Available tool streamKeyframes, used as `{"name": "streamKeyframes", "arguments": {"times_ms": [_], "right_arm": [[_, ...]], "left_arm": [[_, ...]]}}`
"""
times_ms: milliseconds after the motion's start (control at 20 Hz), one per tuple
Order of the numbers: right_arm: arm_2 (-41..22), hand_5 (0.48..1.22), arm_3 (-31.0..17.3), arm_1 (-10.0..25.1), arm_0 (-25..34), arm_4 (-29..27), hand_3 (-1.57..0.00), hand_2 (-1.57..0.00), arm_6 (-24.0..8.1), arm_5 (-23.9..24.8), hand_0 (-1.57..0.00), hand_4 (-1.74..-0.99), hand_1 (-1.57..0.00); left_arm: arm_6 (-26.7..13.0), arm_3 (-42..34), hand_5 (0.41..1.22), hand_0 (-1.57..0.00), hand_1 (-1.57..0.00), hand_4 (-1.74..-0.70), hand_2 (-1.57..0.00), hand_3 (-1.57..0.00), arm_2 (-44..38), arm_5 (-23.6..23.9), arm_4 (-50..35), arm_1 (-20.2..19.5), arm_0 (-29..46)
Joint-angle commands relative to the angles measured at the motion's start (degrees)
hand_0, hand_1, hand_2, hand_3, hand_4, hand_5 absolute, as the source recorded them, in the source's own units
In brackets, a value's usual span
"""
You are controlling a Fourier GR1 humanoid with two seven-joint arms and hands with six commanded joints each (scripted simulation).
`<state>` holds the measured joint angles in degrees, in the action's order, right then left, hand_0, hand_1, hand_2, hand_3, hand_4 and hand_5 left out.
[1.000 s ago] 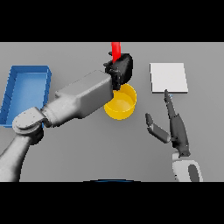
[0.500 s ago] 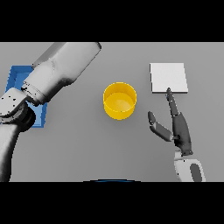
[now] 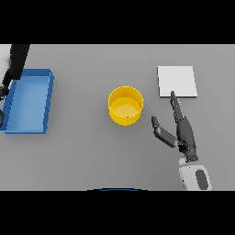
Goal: Pick up the red beaker and tilt it to pour out 1 green nut into yellow bowl. Pick up the yellow bowl and place it on the metallic measuring scale.
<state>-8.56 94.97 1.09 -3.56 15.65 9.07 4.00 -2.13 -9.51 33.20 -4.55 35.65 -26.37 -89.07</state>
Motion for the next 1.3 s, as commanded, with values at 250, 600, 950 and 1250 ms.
{"name": "streamKeyframes", "arguments": {"times_ms": [250,600,950,1250], "right_arm": [[-0.57,0.652,-0.4,0.2,-0.05,1.29,0.0,0.0,-0.51,0.43,0.0,-1.057,0.0],[-1.0,0.649,0.61,1.25,0.27,3.95,0.0,0.0,-1.72,1.62,0.0,-1.046,0.0],[-0.84,0.646,-1.14,1.13,-0.66,2.82,0.0,0.0,-0.41,0.74,0.0,-1.015,0.0],[-0.45,0.65,-0.83,1.37,-0.32,1.78,0.0,0.0,0.93,0.17,0.0,-1.012,0.0]], "left_arm": [[-6.35,0.05,1.221,-1.57,-1.57,-1.74,-1.57,-1.44,-8.9,8.54,-14.8,-7.71,10.4],[-12.21,-11.71,1.221,-1.57,-1.57,-1.74,-1.57,-1.48,-14.26,16.34,-29.02,-9.5,26.04],[-21.63,-35.51,1.221,-1.57,-1.57,-1.74,-1.57,-1.45,-13.44,24.62,-36.65,-11.99,43.94],[-26.21,-46.68,1.151,-1.57,-1.57,-1.74,-1.57,-1.54,-12.07,30.05,-40.7,-12.13,52.75]]}}
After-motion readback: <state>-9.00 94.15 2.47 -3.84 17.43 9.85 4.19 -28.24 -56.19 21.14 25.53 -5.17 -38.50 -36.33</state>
